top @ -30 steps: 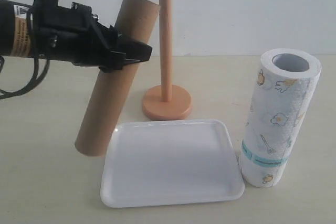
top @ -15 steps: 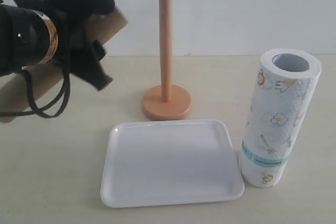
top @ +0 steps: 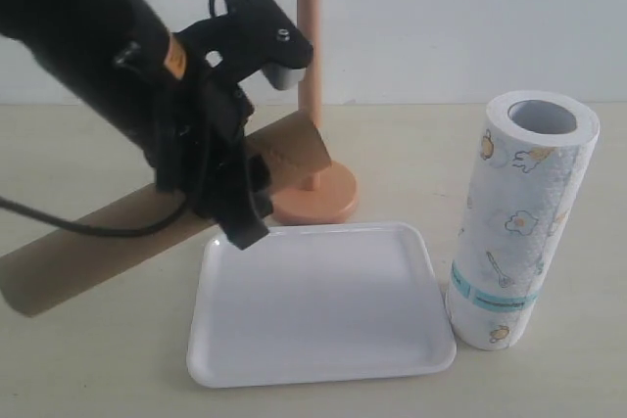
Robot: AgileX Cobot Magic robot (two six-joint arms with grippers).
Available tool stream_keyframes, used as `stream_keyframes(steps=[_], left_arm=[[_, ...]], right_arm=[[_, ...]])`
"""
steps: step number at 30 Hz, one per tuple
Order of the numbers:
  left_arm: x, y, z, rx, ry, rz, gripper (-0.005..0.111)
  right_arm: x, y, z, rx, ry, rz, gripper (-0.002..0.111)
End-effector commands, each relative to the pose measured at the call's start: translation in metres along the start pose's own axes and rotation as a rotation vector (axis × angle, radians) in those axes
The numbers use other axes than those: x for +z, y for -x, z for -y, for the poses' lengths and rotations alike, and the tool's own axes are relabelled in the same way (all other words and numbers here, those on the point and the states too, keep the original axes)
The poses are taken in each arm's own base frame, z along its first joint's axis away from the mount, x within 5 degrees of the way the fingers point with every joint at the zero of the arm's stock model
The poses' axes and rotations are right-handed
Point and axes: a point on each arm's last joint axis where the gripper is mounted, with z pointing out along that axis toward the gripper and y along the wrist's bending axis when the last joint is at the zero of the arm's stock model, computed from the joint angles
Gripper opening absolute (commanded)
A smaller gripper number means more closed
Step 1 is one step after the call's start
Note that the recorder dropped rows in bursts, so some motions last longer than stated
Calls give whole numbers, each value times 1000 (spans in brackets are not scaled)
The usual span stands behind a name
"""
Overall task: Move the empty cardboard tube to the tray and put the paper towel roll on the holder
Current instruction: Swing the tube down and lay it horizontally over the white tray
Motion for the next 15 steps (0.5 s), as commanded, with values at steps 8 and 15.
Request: stream_keyframes(steps=[8, 15], left_arm=[[86, 35, -2, 228, -163, -290, 4], [122, 52, 1, 196, -194, -219, 4]], right_arm=[[0, 1, 0, -2, -4, 15, 0], [0, 1, 0, -2, -4, 15, 0]])
